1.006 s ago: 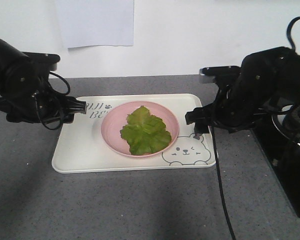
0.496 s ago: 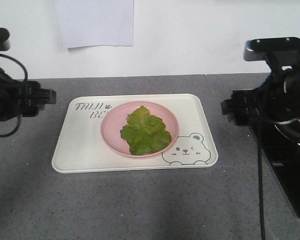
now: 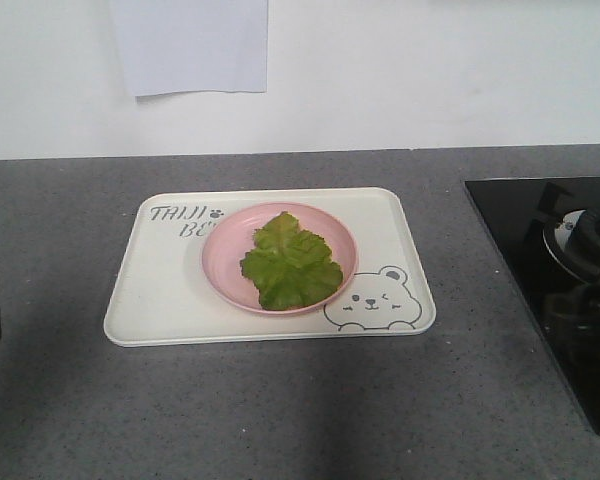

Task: Transfer vegetables to tray and serve
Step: 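Open both grippers and raise both arms away from the tray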

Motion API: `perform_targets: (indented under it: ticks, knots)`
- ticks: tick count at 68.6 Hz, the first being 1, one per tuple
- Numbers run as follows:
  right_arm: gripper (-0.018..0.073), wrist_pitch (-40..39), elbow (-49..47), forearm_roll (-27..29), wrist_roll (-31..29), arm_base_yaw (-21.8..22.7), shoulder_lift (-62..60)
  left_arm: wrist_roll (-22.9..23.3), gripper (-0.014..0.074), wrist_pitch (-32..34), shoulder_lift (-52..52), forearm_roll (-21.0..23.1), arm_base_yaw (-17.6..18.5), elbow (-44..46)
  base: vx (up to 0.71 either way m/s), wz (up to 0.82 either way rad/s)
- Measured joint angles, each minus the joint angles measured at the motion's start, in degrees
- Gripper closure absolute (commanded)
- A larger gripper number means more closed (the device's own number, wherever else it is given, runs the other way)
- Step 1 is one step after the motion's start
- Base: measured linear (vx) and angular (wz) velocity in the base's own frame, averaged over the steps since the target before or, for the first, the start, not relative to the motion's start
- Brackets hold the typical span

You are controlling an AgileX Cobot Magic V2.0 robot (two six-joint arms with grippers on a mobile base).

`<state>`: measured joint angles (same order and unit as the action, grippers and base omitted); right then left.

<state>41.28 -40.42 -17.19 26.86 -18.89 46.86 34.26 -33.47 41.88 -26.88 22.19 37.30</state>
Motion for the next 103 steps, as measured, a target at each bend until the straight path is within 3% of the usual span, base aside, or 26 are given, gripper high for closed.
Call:
perform_targets:
  ticks: [15,26,97,103]
  knots:
    - [0.0335,-2.93,4.40,-4.54,0.18,0.00,-7.32,0.00,0.0608,3.48,-7.65,-0.62,0.00,-3.47,0.00,0.00]
    - [0.0575,-3.59,4.46,-6.16,0.33,0.00,-9.20,0.00,0.0605,3.48,-8.21,-0.79,0.00,-3.74,0.00,0.00]
    - [0.0568,-3.47,4.46,-6.27,0.62,0.00,-9.39,0.00,0.0604,3.25,-8.21,-0.79,0.00,-3.79,0.00,0.00]
    - [0.0568,-3.47,4.46,-6.27,0.62,0.00,-9.39,-2.25,0.0604,3.25,-9.22,0.04,-0.06,-3.79,0.00,0.00]
